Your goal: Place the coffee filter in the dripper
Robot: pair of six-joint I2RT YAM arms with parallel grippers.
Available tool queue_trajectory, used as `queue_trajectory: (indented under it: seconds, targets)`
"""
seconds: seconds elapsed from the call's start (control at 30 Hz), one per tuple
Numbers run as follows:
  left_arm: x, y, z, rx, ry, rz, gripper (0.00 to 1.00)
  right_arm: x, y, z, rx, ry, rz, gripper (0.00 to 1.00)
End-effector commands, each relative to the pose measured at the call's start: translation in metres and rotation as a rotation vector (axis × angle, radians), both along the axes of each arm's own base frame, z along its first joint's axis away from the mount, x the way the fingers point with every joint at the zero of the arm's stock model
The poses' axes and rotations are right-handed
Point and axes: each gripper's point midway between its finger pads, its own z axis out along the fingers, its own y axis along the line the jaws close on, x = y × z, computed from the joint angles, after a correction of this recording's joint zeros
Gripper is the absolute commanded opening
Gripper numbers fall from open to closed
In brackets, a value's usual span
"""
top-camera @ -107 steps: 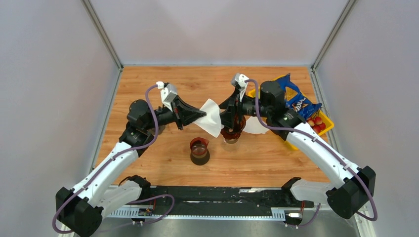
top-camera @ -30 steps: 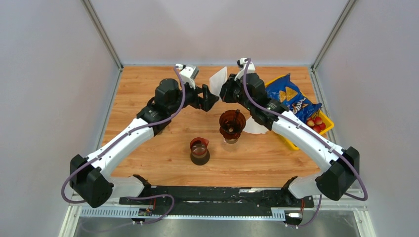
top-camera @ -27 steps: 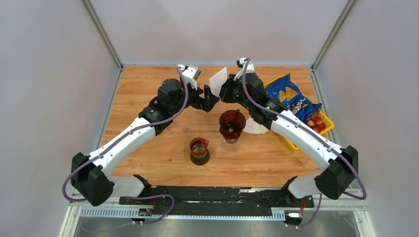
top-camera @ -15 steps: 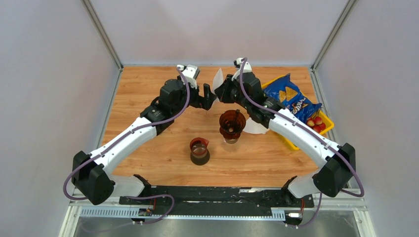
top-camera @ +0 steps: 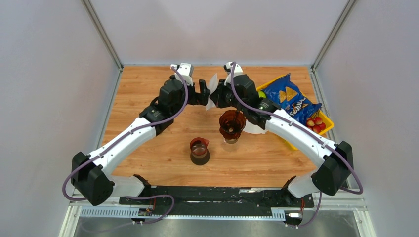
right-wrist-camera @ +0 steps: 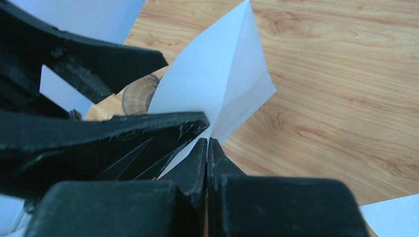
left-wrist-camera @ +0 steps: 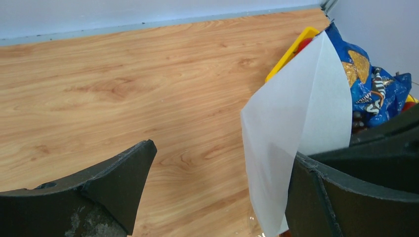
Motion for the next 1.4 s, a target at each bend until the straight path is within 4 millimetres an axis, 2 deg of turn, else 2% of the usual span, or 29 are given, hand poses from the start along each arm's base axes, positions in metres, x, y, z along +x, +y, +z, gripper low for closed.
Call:
queue_trajectory:
  seconds: [0.0,0.23,0.37,0.47,0.5,0.57,0.6,0.63,0.77,0.97,1.37]
  targets:
    - [0.01,0.005,0.026,-0.056,-0.034,0.077,1.0,-0.008,0.012,0.028,-0.002,-0.094,0.061,0.0]
    - [0.007,-0.008,0.023,-0.052,-0.029,0.002,1.0,-0.01,0.013,0.03,-0.009,-0.106,0.067,0.0]
    - [0.006,-0.014,0.019,-0.043,-0.014,-0.03,0.9,-0.009,0.01,0.03,-0.011,-0.107,0.048,0.0]
    - [0.006,-0.014,0.014,-0.034,-0.001,-0.027,0.69,-0.007,0.006,0.03,-0.013,-0.108,0.022,0.0]
    - [0.006,-0.013,0.012,-0.028,0.005,-0.025,0.65,-0.006,0.005,0.03,-0.013,-0.108,0.017,0.0]
    - [0.006,-0.012,0.01,-0.023,0.014,-0.014,0.45,-0.007,0.005,0.03,-0.012,-0.108,0.019,0.0]
    - [0.006,-0.011,0.009,-0.021,0.017,-0.011,0.39,-0.007,0.005,0.03,-0.011,-0.107,0.018,0.0]
    - [0.007,-0.009,0.008,-0.015,0.023,-0.002,0.29,-0.007,0.005,0.029,-0.011,-0.106,0.017,0.0]
    - [0.006,-0.003,0.006,-0.001,0.033,0.02,0.09,-0.004,0.001,0.028,-0.019,-0.11,-0.01,0.0]
    - [0.005,0.004,0.003,0.019,0.034,0.048,0.01,0.004,-0.006,0.03,-0.045,-0.134,-0.057,0.0]
    - [-0.005,0.016,-0.007,0.051,0.051,0.06,0.0,0.023,-0.031,0.029,-0.128,-0.18,-0.206,0.0]
